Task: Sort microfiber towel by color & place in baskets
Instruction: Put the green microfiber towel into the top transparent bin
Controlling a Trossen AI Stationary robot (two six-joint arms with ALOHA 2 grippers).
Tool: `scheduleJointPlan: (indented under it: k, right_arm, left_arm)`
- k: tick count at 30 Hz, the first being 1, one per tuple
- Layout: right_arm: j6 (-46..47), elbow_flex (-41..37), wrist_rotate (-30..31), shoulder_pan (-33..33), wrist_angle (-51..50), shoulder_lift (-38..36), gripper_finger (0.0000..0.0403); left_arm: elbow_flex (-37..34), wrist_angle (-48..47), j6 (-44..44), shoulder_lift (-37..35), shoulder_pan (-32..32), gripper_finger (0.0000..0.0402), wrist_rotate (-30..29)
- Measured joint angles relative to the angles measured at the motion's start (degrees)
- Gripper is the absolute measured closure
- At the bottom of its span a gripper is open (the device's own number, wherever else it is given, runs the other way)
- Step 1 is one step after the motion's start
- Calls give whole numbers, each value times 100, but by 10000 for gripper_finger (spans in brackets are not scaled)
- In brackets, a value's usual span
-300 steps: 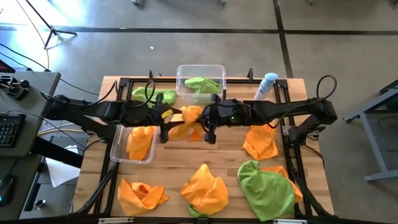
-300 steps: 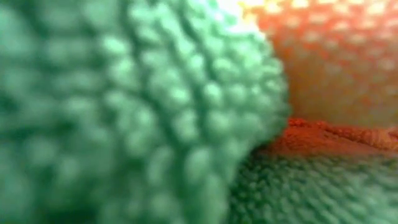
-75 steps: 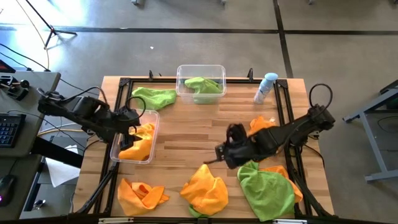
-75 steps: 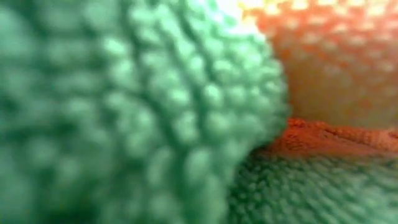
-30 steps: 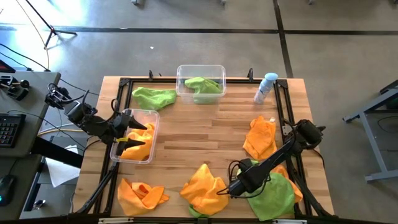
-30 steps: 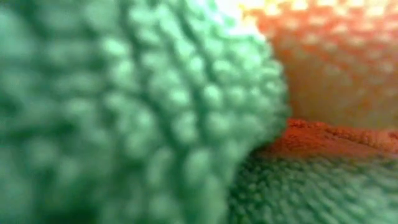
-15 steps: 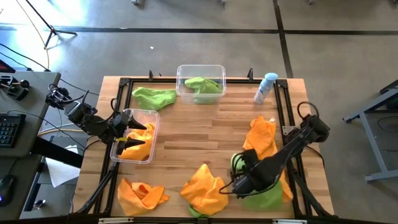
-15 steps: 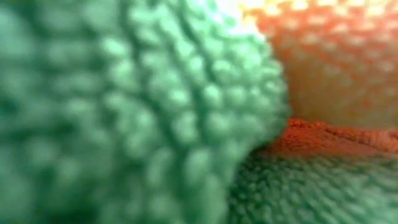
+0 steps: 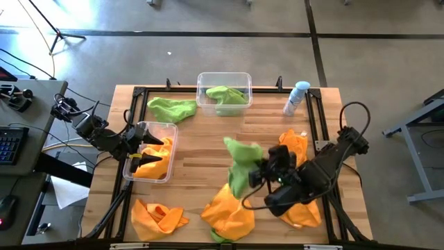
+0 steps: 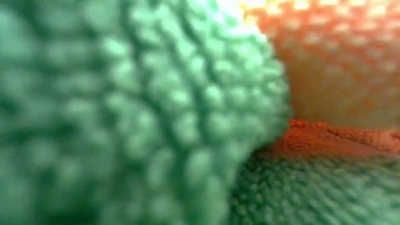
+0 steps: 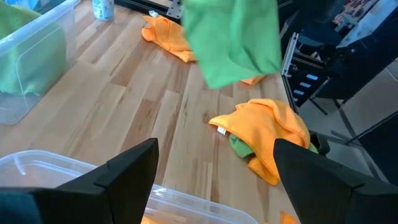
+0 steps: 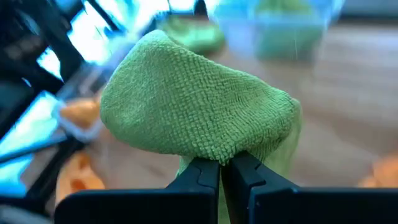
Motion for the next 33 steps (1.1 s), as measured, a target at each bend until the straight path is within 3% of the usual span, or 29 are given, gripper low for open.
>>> scheduleJointPlan:
  k: [3, 10, 14, 20, 26, 33]
  right_arm:
    - [-597, 238, 272, -335, -1, 0, 402]
    - [-2481, 736, 227, -1559, 300, 0, 403]
    - [-4246, 916, -285, -2419, 1312, 0, 403]
    - [-6789, 937, -1536, -3625, 3491, 0, 403]
    - [-7893, 937, -1721, -4630, 4188, 0, 403]
    - [-7946, 350, -2763, -5635, 4433, 227, 403]
  left_arm:
    - [0, -1, 4, 0, 0, 96, -37]
    - [0, 0, -437, 0, 22, 96, -208]
    - [0, -2, -264, 59, 112, 96, -473]
    - [0, 2, 2, 79, 346, 96, -628]
    - [0, -1, 6, 85, 574, 96, -1017]
    - [0, 0, -4, 85, 809, 96, -1226]
